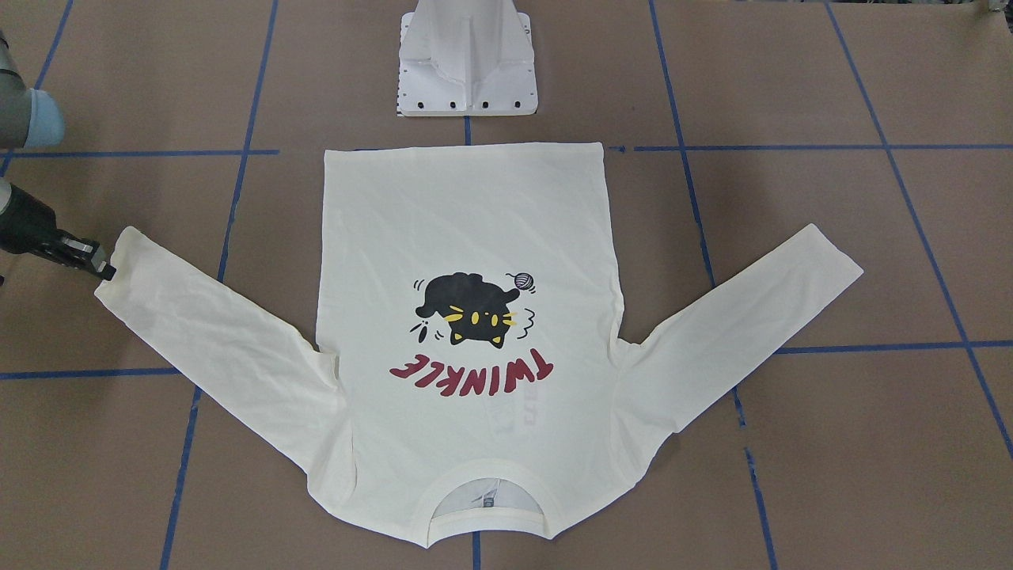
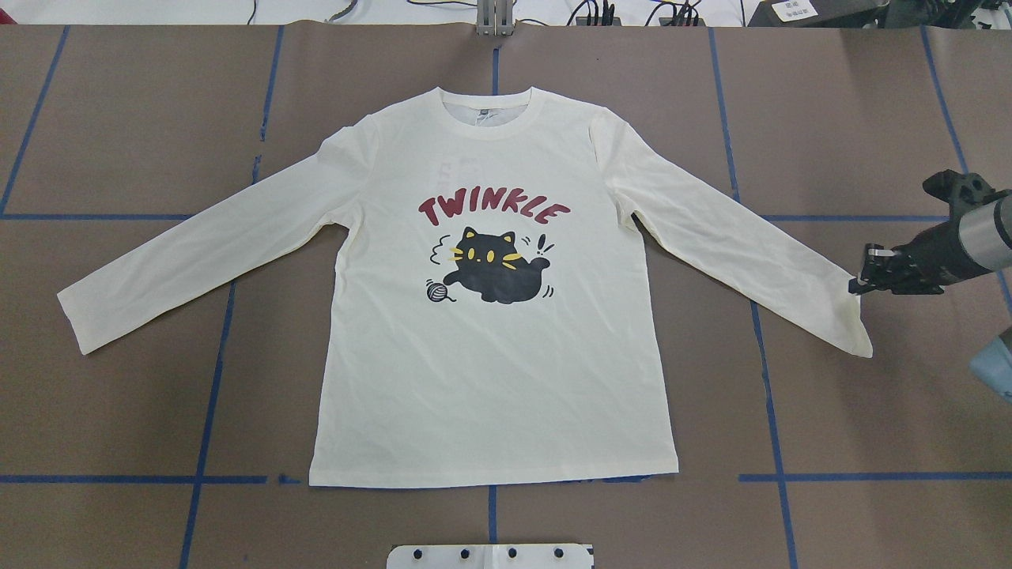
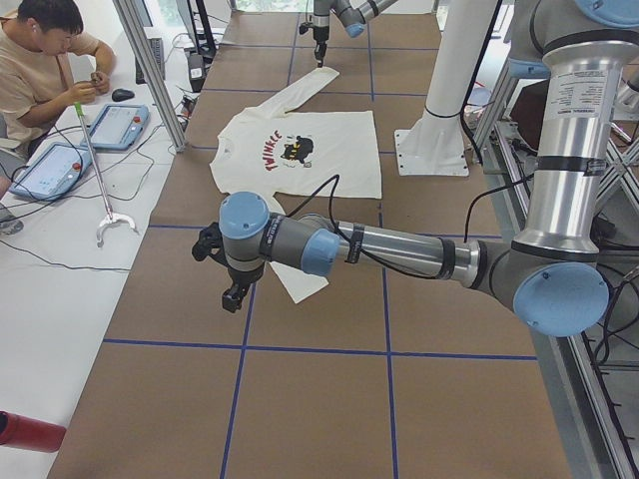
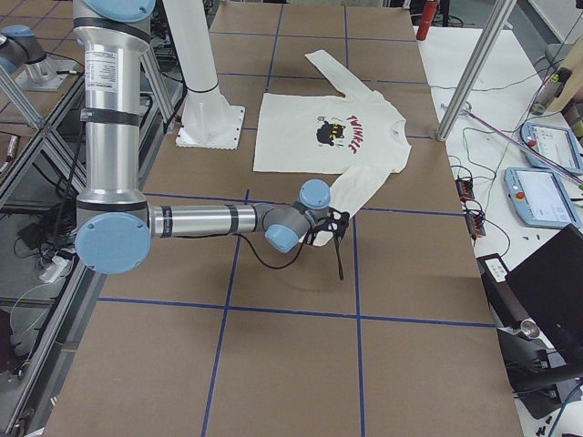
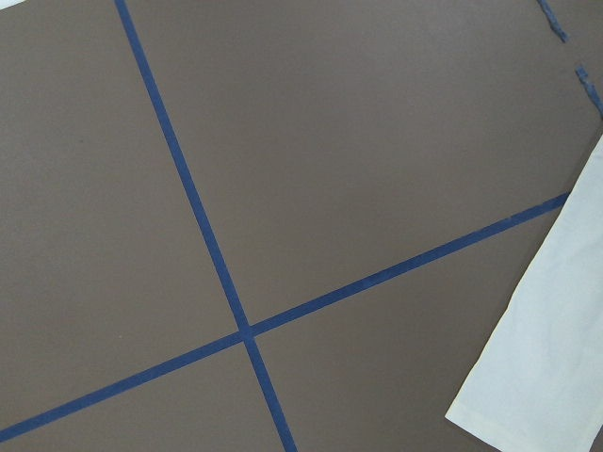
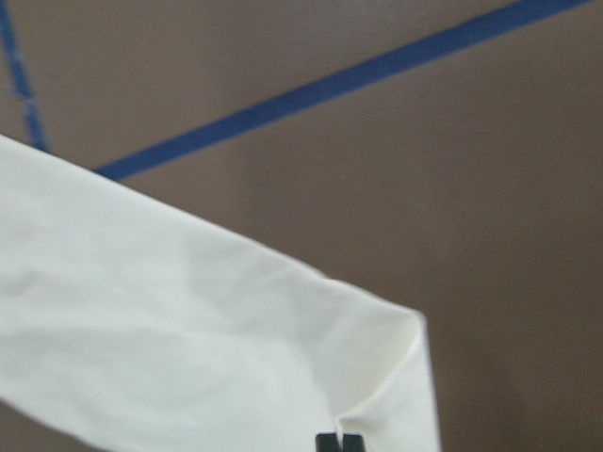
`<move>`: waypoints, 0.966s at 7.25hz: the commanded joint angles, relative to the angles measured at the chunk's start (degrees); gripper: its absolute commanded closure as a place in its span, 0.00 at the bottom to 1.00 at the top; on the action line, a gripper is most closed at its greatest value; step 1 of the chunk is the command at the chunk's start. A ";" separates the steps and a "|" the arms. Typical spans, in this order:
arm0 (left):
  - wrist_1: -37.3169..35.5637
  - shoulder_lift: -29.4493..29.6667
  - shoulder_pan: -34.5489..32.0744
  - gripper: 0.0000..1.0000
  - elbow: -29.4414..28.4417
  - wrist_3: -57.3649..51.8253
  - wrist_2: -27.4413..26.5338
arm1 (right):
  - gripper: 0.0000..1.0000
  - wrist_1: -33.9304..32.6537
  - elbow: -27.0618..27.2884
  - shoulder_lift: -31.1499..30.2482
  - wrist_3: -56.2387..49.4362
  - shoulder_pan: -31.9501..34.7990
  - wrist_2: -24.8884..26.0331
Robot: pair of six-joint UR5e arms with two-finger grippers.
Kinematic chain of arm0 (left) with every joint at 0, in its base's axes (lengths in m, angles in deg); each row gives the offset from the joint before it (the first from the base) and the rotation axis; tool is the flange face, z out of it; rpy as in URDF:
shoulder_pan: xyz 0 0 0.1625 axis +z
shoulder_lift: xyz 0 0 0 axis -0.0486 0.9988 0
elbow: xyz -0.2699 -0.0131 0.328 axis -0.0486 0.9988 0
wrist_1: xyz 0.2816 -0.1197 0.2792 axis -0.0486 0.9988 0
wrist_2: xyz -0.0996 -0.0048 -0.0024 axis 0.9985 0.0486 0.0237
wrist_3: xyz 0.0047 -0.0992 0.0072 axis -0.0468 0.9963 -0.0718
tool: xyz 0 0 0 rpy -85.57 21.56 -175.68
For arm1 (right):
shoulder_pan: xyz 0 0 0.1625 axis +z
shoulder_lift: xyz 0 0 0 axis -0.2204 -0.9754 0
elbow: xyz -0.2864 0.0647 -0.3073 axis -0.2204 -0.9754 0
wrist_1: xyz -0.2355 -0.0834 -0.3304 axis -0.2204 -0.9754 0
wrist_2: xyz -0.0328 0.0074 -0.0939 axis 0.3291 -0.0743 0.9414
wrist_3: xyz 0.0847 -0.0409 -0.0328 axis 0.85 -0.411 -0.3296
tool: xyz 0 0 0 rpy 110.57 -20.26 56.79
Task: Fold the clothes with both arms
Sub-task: 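Lower the right gripper to the cuff of the sleeve nearest it and grasp, then carry the sleeve cuff with the right gripper across the shirt toward the other sleeve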
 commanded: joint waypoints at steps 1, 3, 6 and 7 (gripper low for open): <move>0.09 0.15 0.07 0.00 -0.15 0.07 2.01 | 1.00 -4.63 2.45 14.61 18.06 -4.74 0.67; 0.09 0.24 0.07 0.00 -0.07 0.16 2.11 | 1.00 -19.98 2.36 31.31 23.04 -5.73 4.60; 0.88 0.15 0.15 0.00 -0.15 1.04 2.11 | 1.00 -25.51 -8.21 52.59 26.40 -15.44 18.62; 0.89 0.24 0.07 0.00 -0.33 1.12 2.11 | 1.00 -25.33 -16.54 59.97 26.40 -18.97 22.87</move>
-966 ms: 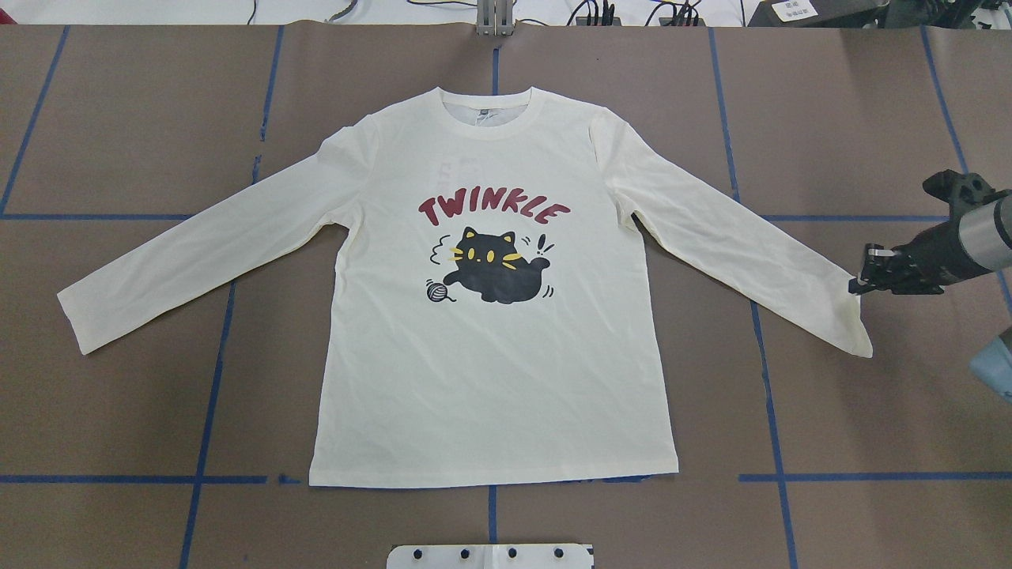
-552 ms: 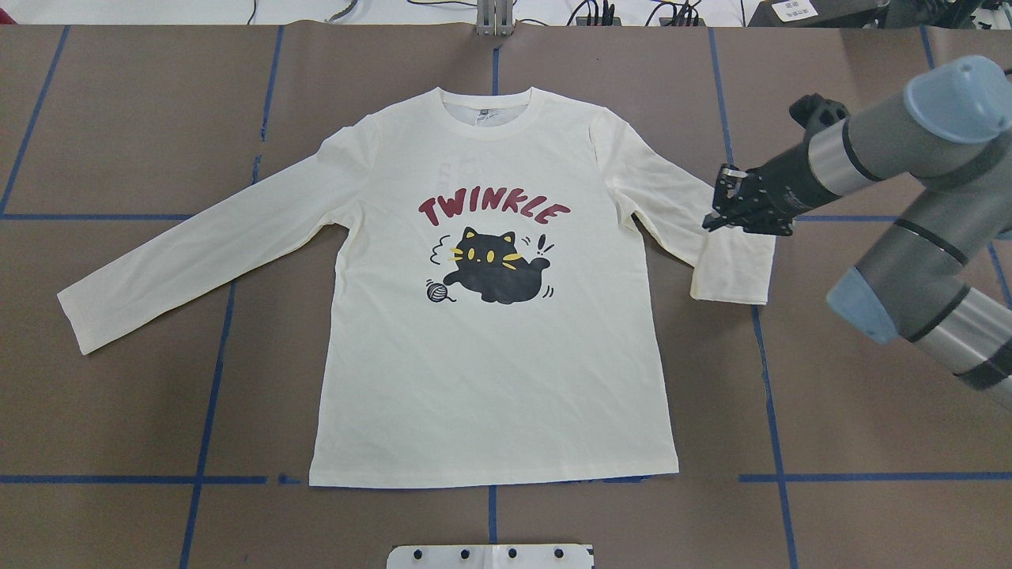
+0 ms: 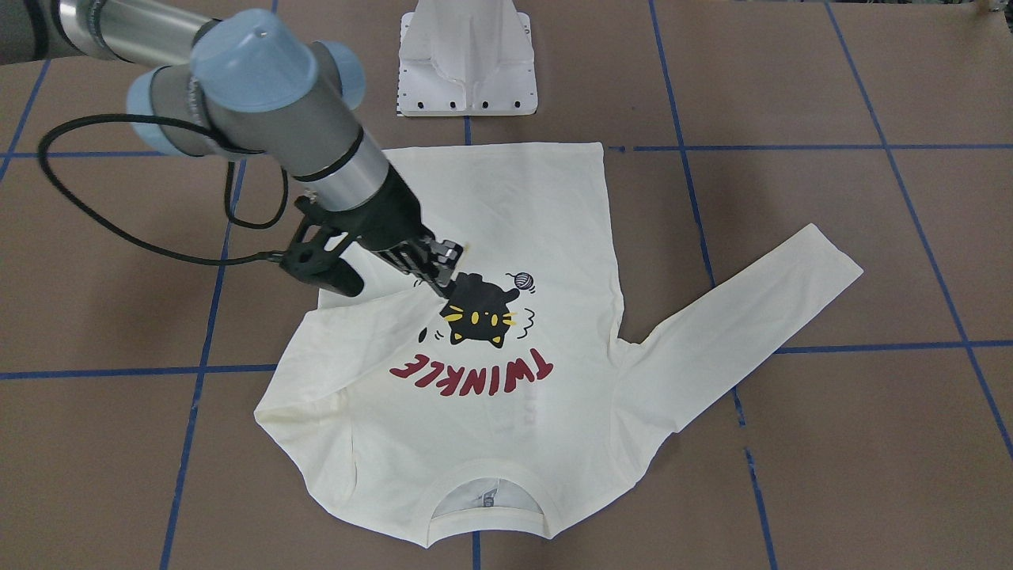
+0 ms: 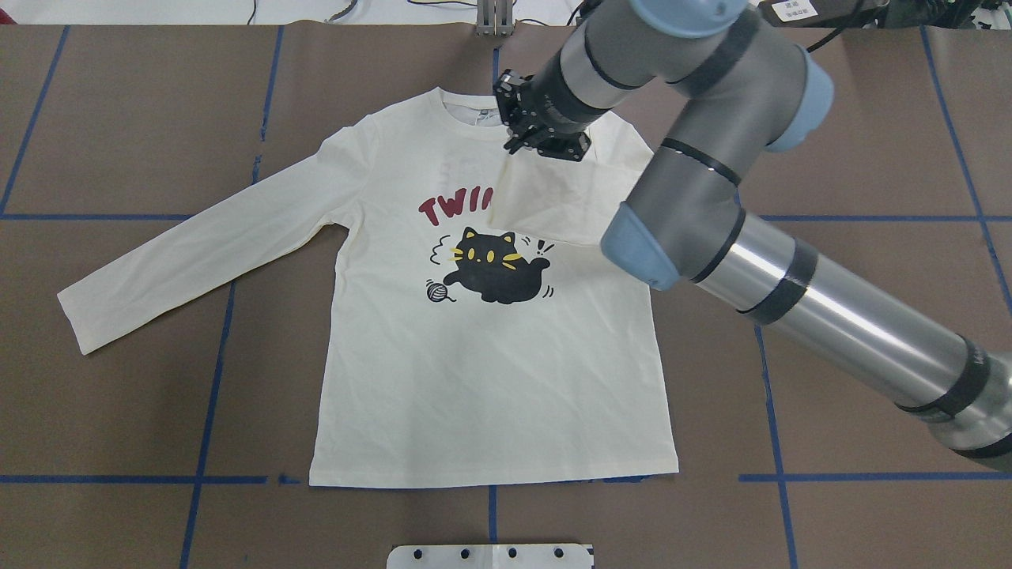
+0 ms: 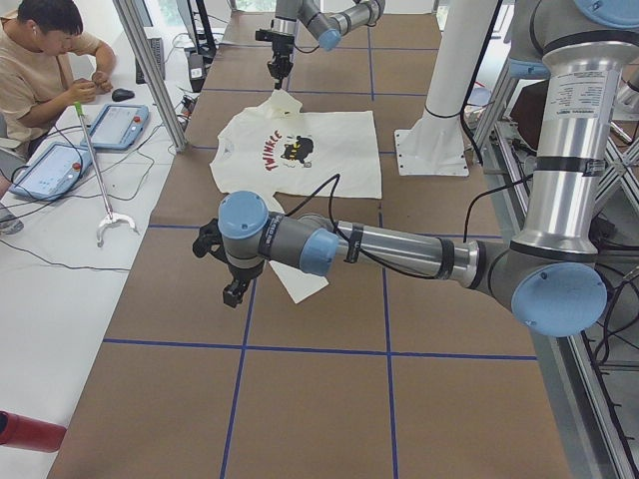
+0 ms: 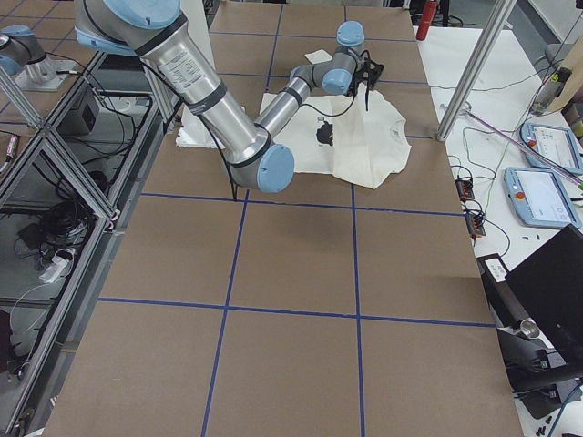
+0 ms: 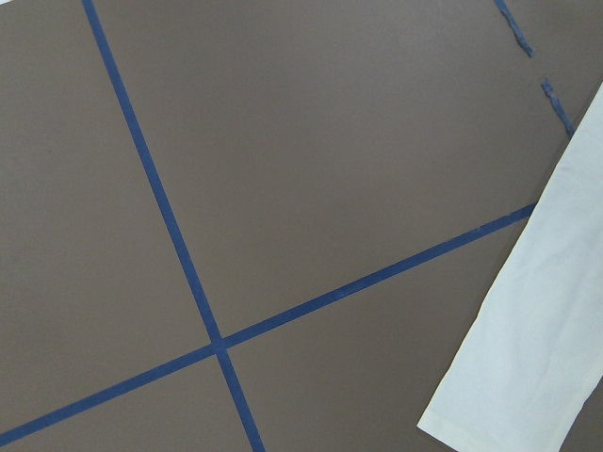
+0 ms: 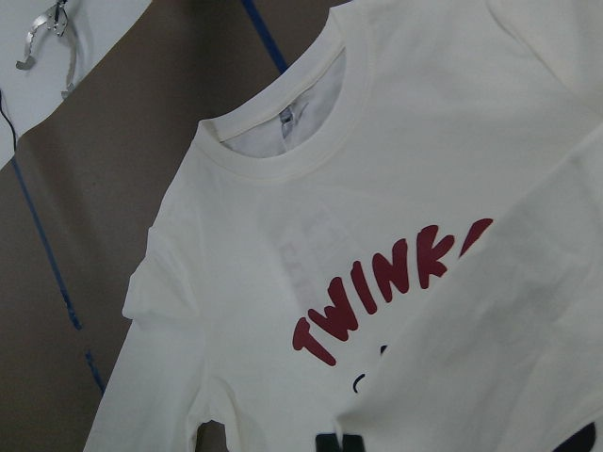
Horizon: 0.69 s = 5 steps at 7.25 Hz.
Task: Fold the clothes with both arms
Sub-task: 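Carry the sleeve cuff with the right gripper across the shirt toward the other sleeve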
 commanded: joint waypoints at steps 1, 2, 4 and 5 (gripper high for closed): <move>0.72 0.03 0.05 0.00 -0.67 0.27 0.00 | 1.00 4.74 -19.55 15.55 0.28 -6.32 8.27; 0.81 0.03 0.05 0.00 -0.93 0.27 0.00 | 1.00 13.32 -26.97 17.53 0.28 -8.33 12.73; 1.94 0.03 0.05 0.00 -1.63 0.36 0.00 | 1.00 14.72 -32.11 21.74 0.19 -10.19 15.59; 3.95 -0.06 -0.04 0.00 -2.42 0.36 0.00 | 1.00 14.98 -35.36 23.60 0.19 -10.37 16.63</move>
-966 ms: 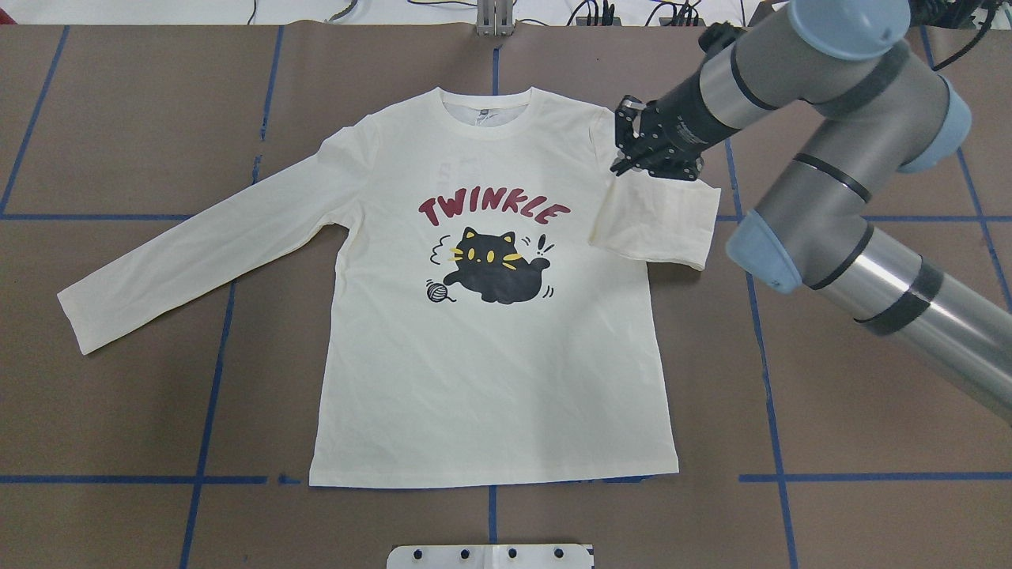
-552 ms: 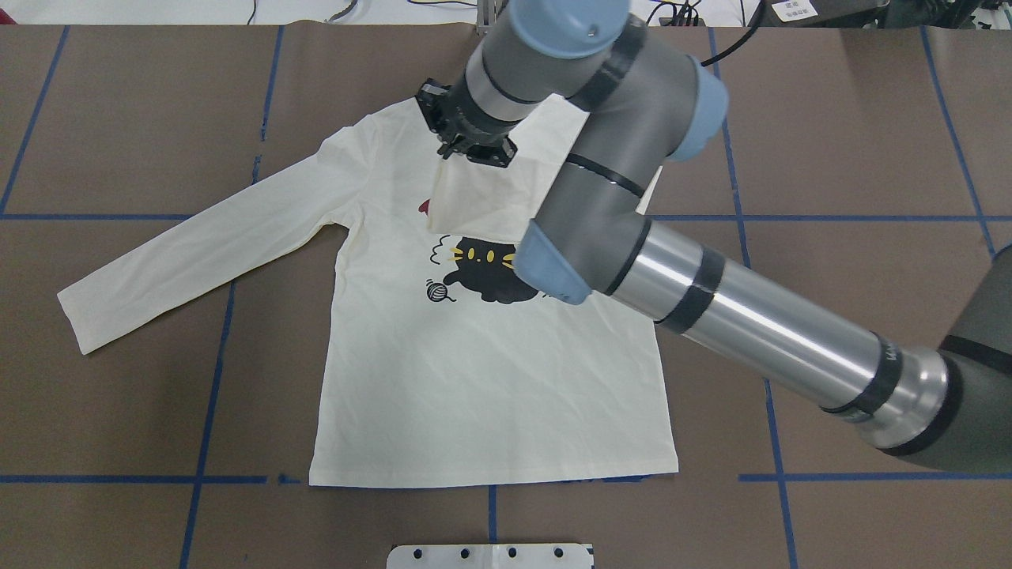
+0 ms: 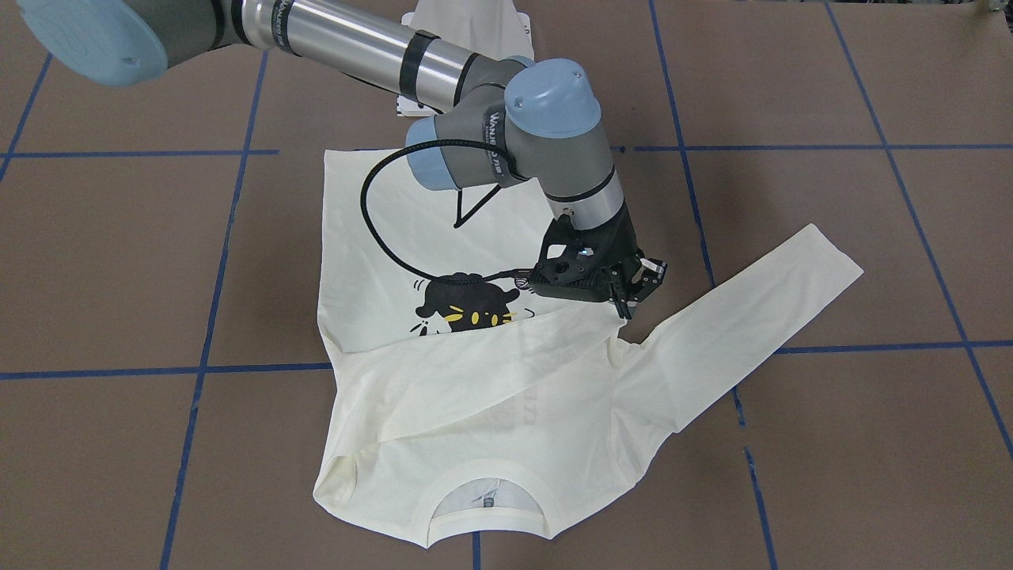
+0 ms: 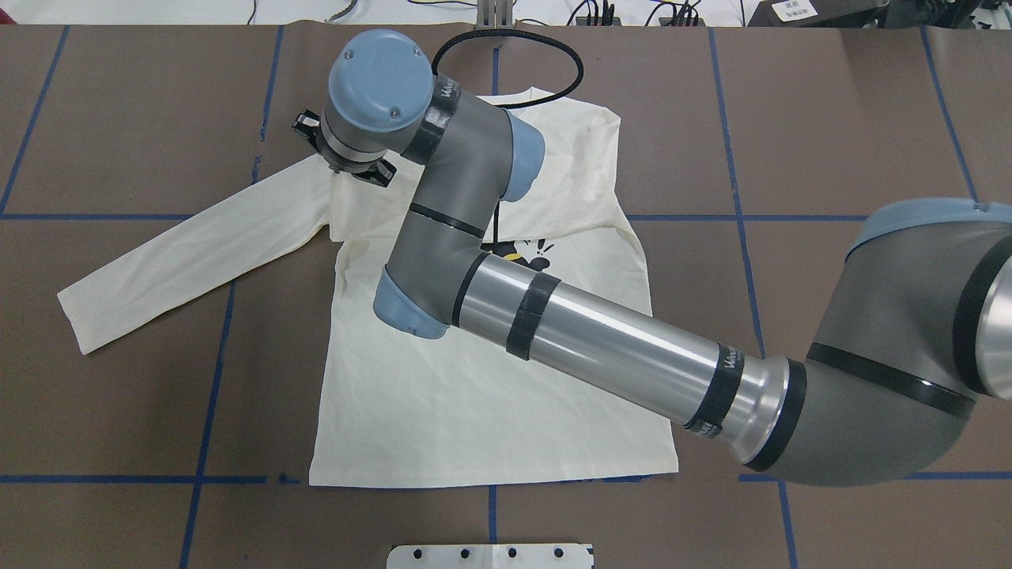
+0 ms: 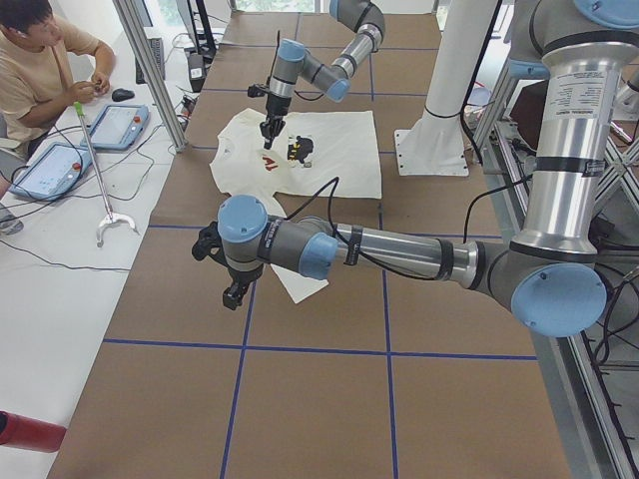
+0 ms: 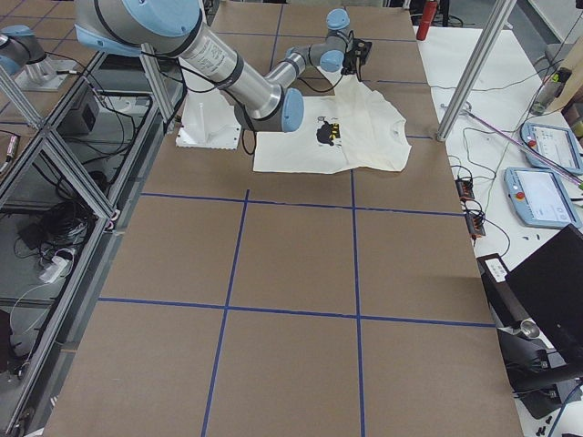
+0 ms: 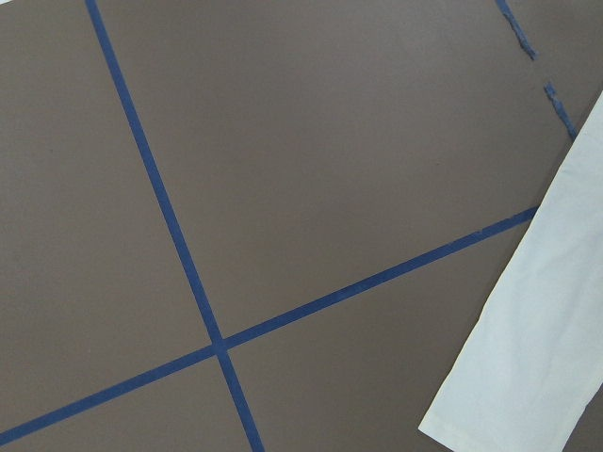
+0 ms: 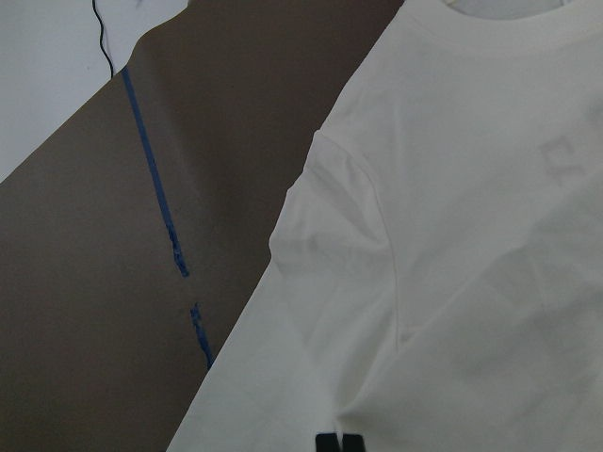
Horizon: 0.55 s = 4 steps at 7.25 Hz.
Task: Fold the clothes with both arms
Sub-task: 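Carry the sleeve cuff with the right gripper across the shirt toward the other sleeve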
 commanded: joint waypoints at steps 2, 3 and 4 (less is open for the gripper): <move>2.16 0.01 0.01 0.00 -1.49 0.03 0.00 | 1.00 0.96 -4.61 2.91 -0.03 -1.63 3.89; 3.11 0.19 0.01 0.00 -2.27 0.12 0.00 | 1.00 0.96 -4.69 2.91 -0.12 -2.77 5.73; 4.52 0.19 0.01 0.00 -3.15 0.03 0.00 | 1.00 3.31 -6.26 2.99 -0.12 -2.87 6.44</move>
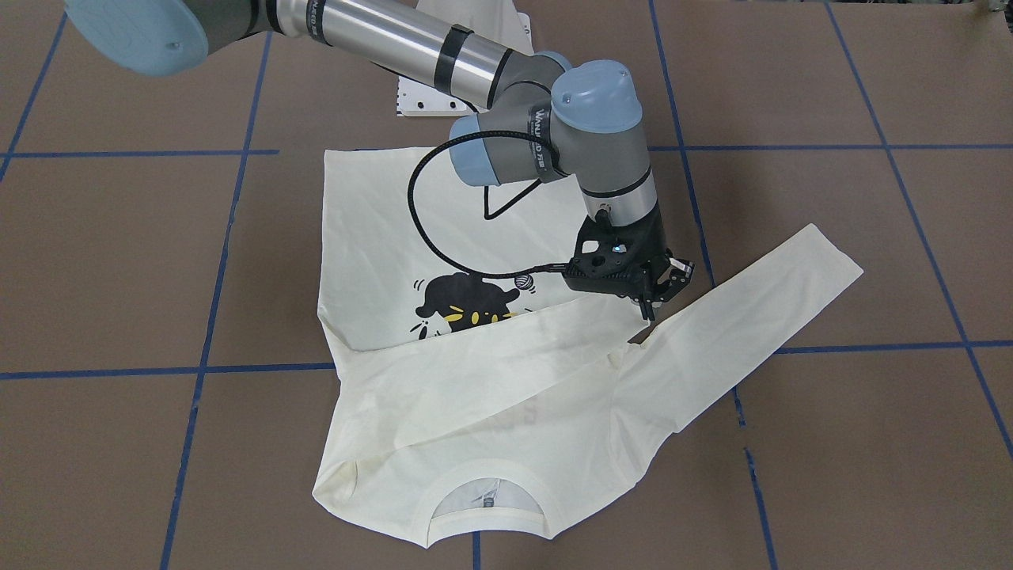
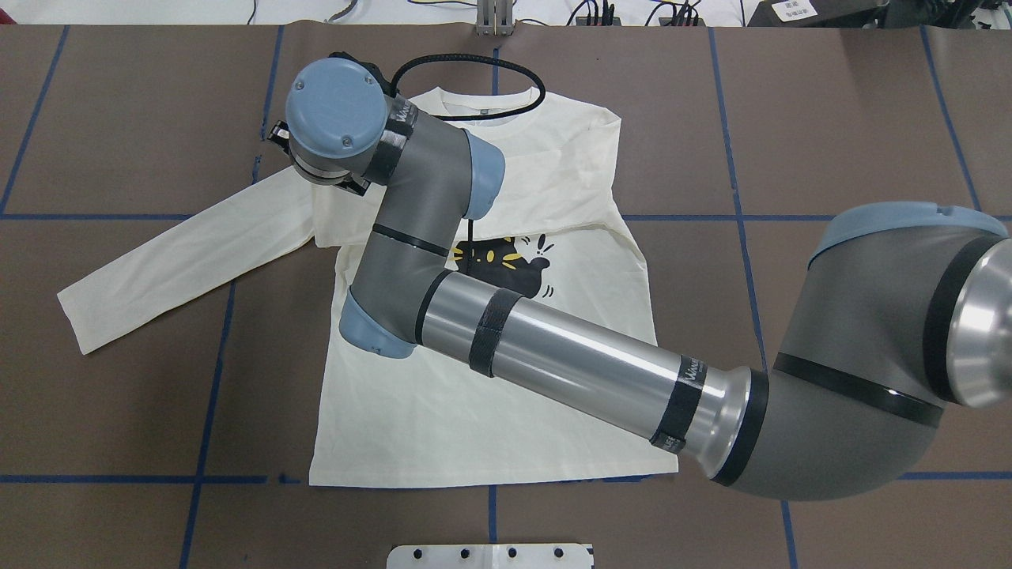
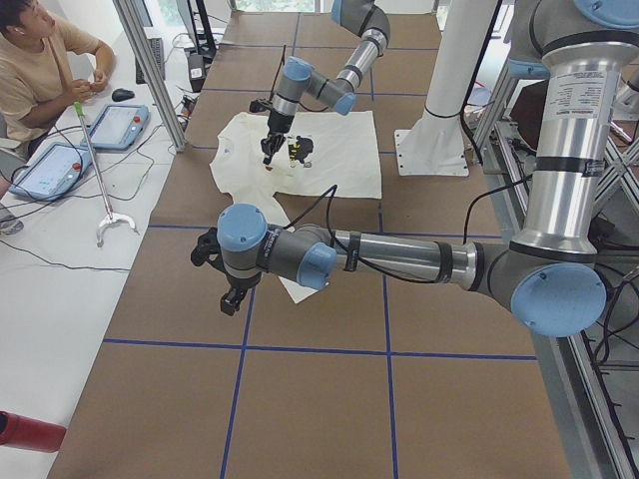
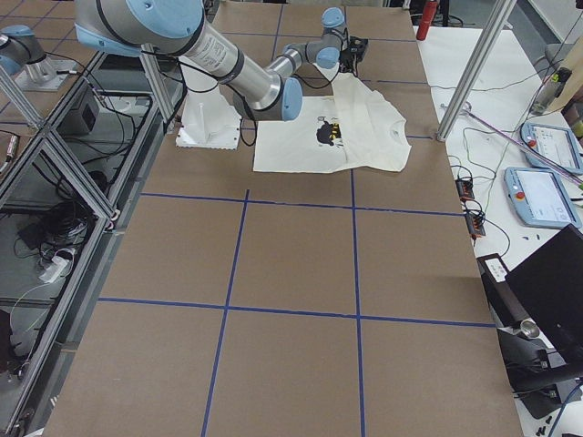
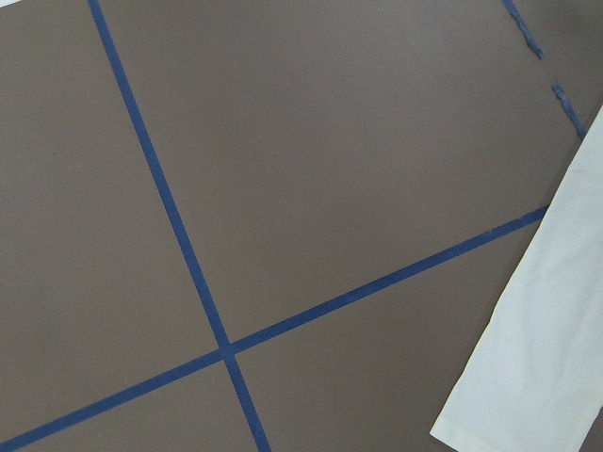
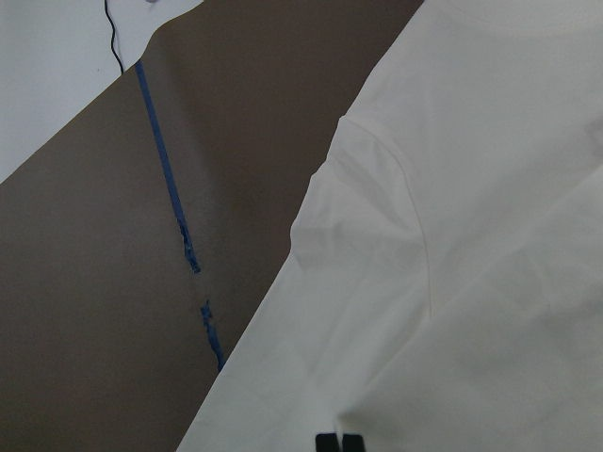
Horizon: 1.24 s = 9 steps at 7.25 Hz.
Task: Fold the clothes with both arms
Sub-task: 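Carry the sleeve cuff with the right gripper across the shirt toward the other sleeve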
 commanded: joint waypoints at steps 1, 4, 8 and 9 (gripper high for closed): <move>1.61 0.06 0.01 0.00 -1.16 -0.04 0.00 | 1.00 6.69 -5.22 0.28 -0.02 -0.55 3.29; 2.31 0.15 0.19 0.00 -0.90 0.31 0.00 | 0.01 6.82 -7.90 2.04 -0.02 -0.99 4.19; 15.49 -0.55 10.20 0.00 -4.40 24.68 -2.90 | 0.01 4.46 10.65 -10.28 0.86 1.98 -1.83; 15.67 -0.55 14.73 0.00 -5.02 29.01 -3.16 | 0.01 4.10 16.74 -16.09 0.68 5.04 -7.79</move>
